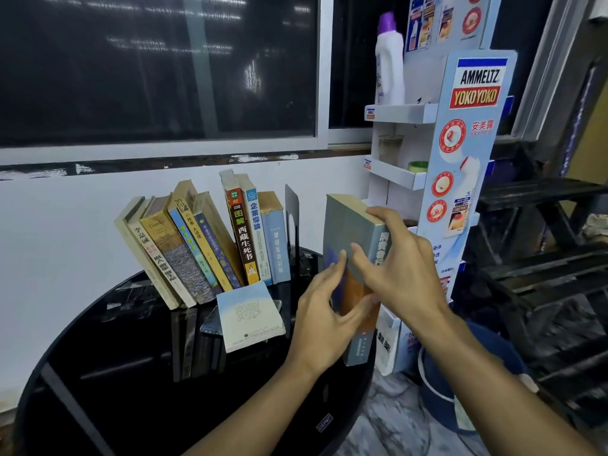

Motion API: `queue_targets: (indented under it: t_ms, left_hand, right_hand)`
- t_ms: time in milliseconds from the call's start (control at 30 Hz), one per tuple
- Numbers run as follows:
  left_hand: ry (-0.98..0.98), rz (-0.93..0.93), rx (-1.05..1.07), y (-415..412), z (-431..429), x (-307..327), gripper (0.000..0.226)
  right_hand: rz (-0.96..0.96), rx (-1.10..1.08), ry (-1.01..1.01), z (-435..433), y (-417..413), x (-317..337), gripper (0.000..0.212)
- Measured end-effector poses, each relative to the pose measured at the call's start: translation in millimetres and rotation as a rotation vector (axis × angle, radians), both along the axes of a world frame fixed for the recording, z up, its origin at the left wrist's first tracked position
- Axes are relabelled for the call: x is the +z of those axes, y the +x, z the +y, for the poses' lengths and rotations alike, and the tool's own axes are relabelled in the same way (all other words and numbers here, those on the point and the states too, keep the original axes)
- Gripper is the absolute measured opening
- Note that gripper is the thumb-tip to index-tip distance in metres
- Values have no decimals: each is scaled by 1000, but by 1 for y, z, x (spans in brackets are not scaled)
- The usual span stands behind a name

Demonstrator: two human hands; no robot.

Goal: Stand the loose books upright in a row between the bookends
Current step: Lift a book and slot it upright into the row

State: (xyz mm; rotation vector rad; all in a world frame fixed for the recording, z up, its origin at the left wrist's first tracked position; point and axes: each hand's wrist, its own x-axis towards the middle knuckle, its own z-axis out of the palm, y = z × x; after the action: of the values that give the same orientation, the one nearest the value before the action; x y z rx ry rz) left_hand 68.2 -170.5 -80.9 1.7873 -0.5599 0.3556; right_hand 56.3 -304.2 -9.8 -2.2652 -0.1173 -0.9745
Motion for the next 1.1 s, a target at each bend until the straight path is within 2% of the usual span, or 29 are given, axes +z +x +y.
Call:
queue_targets:
  t_ms: [100, 233, 333, 567, 767, 1100]
  left_hand:
    - [8, 34, -40, 0, 7, -1, 84]
    - [85, 47, 44, 23, 31, 6, 54]
    - [279, -30, 198, 65, 61, 16, 46]
    - [730, -351, 557, 142, 97, 69, 49]
    - [1022, -395, 665, 164, 91, 83, 47]
    - [1090, -345, 692, 163, 96, 81, 36]
  right_hand:
    - [-31, -6, 6, 2, -1, 2, 52]
    - [-77, -21, 11, 1, -4, 6, 50]
    - [-92, -28, 46, -4, -2, 12, 49]
    - [-150, 9, 93, -5, 0, 31, 43]
    - [-216, 15, 55, -1, 11, 50, 40]
    - [-316, 42, 25, 10, 28, 94, 38]
